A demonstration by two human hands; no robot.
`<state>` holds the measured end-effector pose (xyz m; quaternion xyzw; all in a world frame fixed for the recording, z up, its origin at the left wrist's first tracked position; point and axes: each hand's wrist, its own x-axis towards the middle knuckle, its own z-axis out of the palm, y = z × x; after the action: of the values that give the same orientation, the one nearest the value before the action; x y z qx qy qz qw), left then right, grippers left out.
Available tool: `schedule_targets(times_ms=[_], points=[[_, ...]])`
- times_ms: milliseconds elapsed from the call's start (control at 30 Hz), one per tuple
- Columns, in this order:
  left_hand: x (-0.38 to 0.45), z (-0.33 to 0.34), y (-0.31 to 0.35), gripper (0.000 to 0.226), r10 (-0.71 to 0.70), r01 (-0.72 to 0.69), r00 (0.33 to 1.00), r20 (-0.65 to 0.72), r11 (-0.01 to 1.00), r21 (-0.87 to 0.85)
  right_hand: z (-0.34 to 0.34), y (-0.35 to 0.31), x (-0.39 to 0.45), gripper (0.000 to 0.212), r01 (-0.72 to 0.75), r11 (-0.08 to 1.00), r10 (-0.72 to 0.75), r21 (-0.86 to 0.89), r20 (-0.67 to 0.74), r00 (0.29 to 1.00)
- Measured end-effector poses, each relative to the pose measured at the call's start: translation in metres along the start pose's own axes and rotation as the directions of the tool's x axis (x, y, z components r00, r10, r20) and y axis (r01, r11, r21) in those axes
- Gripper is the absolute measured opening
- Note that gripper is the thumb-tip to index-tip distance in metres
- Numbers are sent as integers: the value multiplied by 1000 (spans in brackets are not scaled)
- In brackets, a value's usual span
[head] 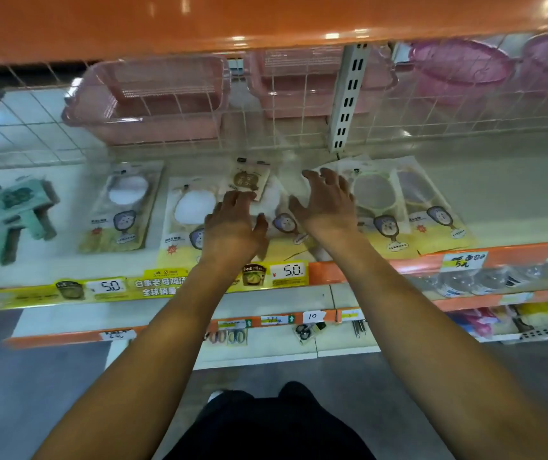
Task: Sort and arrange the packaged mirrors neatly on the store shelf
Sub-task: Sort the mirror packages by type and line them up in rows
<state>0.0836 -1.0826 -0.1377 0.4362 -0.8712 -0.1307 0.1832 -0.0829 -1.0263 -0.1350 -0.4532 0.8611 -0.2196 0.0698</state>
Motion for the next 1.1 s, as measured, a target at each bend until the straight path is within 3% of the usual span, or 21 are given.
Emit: schedule_targets(times_ms=[133,300,533,833,1100], points=[[-15,-15,-31,49,-55,55,996,-69,998,8,18,-33,-3,61,51,998,-53,35,45,998],[-22,-31,-62,53,-114,114,992,-55,993,-14,38,-63,-9,59,65,997,-67,30,68,995],[-16,-47,-103,47,-50,46,996,-75,998,-51,56,-101,-14,61,-22,1000,21,11,88,996],[-4,-61,-140,42,20,-20,1000,-1,987,-157,74,-132,-29,62,-107,991,104,-81,-40,994],[-3,-65,-149,42,47,-45,999,10,987,-157,88,-141,-33,58,-154,985,151,-80,-44,988]])
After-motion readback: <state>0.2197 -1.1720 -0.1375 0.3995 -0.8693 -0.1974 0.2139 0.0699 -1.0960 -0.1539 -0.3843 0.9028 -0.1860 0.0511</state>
